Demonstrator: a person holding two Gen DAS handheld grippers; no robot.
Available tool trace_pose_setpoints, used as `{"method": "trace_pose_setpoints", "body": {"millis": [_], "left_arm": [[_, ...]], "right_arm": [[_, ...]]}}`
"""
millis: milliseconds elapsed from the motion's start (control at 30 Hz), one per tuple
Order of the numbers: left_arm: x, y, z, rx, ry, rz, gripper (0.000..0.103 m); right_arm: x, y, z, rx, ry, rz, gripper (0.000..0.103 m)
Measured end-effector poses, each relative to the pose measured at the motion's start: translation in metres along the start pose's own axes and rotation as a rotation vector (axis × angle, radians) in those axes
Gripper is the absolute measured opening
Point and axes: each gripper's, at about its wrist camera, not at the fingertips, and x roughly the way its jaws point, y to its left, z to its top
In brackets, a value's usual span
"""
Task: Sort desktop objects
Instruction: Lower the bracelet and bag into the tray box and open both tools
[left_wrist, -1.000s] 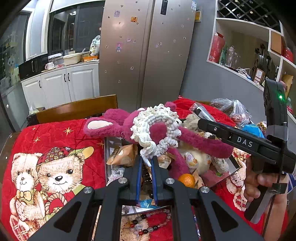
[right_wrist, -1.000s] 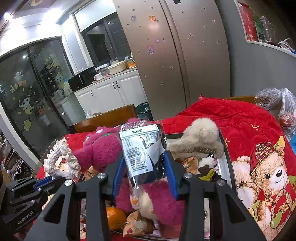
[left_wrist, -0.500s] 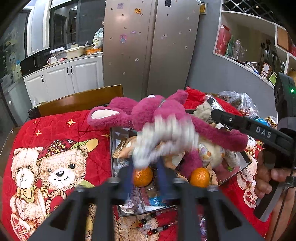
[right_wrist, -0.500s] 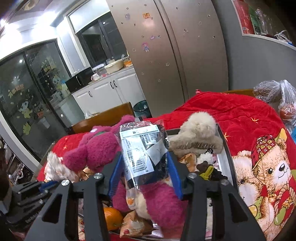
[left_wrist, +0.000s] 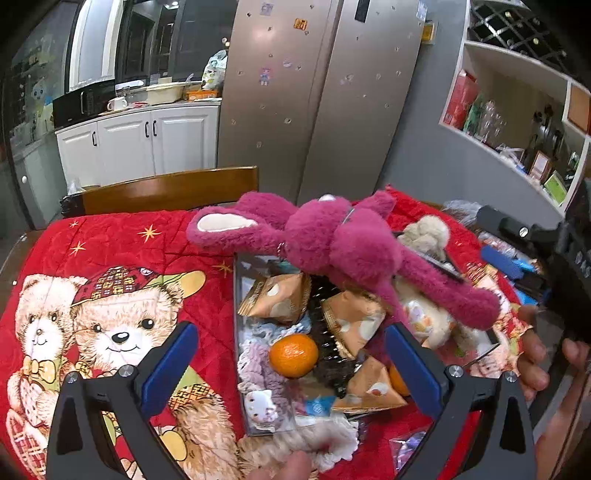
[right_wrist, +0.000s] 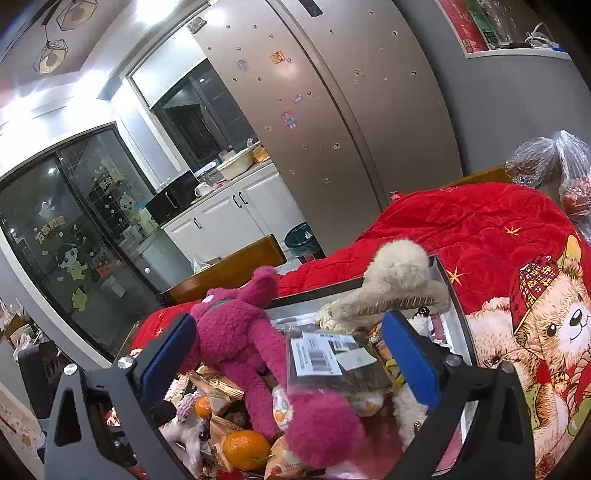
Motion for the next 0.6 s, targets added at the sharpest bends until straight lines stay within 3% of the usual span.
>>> {"method": "trace_pose_setpoints", "body": {"millis": [600], "left_arm": [[-0.016, 0.011, 0.006, -0.009, -0.044, 0.028, 0.103]], "right_arm": [[-0.013, 0.009, 0.0, 0.005, -0.004, 0.052, 0.103]]}}
